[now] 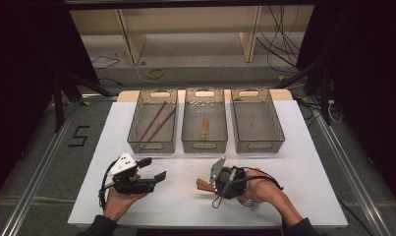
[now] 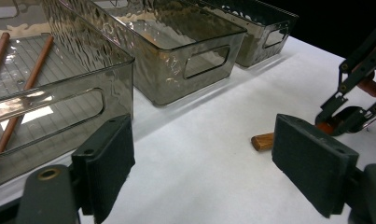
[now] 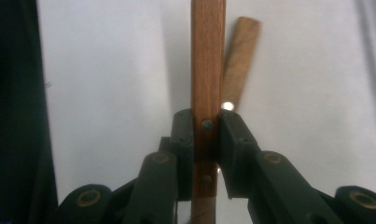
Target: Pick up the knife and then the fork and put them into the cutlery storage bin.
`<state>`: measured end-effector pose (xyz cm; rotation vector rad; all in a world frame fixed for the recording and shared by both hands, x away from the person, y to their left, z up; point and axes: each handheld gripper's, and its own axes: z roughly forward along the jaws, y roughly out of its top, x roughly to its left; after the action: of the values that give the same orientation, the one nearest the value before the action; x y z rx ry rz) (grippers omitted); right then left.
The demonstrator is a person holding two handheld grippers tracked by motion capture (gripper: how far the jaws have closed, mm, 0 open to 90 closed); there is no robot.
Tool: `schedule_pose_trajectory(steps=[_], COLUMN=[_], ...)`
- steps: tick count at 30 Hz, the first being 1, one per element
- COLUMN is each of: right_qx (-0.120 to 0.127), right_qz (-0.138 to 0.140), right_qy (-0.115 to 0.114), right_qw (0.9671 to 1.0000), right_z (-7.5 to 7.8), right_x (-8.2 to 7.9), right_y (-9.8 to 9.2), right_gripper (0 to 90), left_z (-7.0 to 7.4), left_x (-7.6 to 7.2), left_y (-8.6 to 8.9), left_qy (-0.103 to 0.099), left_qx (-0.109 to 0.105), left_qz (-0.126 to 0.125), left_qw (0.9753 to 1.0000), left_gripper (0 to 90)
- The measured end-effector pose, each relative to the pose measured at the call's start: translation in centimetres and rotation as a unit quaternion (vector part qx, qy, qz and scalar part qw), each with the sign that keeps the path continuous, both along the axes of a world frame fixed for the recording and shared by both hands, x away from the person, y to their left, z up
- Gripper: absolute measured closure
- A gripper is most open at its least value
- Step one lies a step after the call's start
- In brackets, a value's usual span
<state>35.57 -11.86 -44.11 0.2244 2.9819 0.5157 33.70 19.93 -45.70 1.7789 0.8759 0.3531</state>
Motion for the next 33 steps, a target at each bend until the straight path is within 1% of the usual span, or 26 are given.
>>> schedule_pose_trajectory(steps=[1, 4, 5, 6, 8, 13, 14, 15, 17, 20, 23, 24, 28, 33], right_qx=[0.003, 0.009, 0.013, 0.019, 0.03, 0.059, 0.068, 0.08, 0.113, 0.138, 0.166, 0.171, 0.187, 0.208], right_qz=[-0.01, -0.029, -0.035, -0.04, -0.048, -0.086, -0.093, -0.096, -0.096, -0.107, -0.123, -0.131, -0.15, -0.179], right_qy=[0.004, 0.003, -0.001, 0.002, -0.002, -0.002, -0.004, 0.001, 0.009, 0.005, 0.002, -0.001, -0.012, -0.02], right_qw=[0.9999, 0.9995, 0.9993, 0.999, 0.9984, 0.9946, 0.9933, 0.9922, 0.989, 0.9846, 0.9784, 0.9765, 0.9706, 0.9613], right_z=[0.1, 0.4, 0.5, 0.7, 1.1, 2.4, 2.7, 3.0, 3.8, 5.0, 6.0, 6.3, 7.2, 8.2], right_x=[0.1, 0.4, 0.4, 0.6, 0.8, 1.6, 1.8, 2.0, 2.2, 2.6, 3.3, 3.5, 4.7, 5.9], right_y=[-0.1, -0.3, -0.3, -0.4, -0.7, -1.6, -1.8, -2.0, -2.5, -3.3, -4.1, -4.3, -5.2, -6.4], right_gripper=[77.7, 77.7, 77.7, 77.7, 77.7, 77.7, 77.7, 77.7, 77.7, 77.7, 77.6, 77.6, 77.6, 77.6], left_z=[0.0, 0.0, 0.0, 0.0, 0.0, 0.0, 0.0, 0.0, 0.0, 0.0, 0.0, 0.0, 0.0, 0.0], left_x=[0.0, 0.0, 0.0, 0.0, 0.0, 0.0, 0.0, 0.0, 0.0, 0.0, 0.0, 0.0, 0.0, 0.0], left_y=[0.0, 0.0, 0.0, 0.0, 0.0, 0.1, 0.1, 0.1, 0.1, 0.1, 0.1, 0.1, 0.2, 0.2], left_qy=[0.001, 0.0, 0.0, 0.001, 0.001, 0.003, 0.004, 0.004, 0.004, 0.004, 0.003, 0.002, -0.001, -0.001], left_qx=[-0.001, 0.0, 0.0, -0.001, -0.001, -0.003, -0.005, -0.005, -0.006, -0.007, -0.008, -0.01, -0.012, -0.014], left_qz=[0.001, 0.0, 0.0, 0.001, 0.001, 0.002, 0.003, 0.002, 0.001, 0.002, 0.001, 0.001, -0.001, -0.003], left_qw=[1.0, 1.0, 1.0, 1.0, 1.0, 1.0, 1.0, 1.0, 1.0, 1.0, 1.0, 1.0, 0.9999, 0.9999], left_gripper=[20.2, 20.2, 20.2, 20.2, 20.2, 20.2, 20.2, 20.1, 20.1, 20.0, 19.9, 19.8, 19.5, 18.9])
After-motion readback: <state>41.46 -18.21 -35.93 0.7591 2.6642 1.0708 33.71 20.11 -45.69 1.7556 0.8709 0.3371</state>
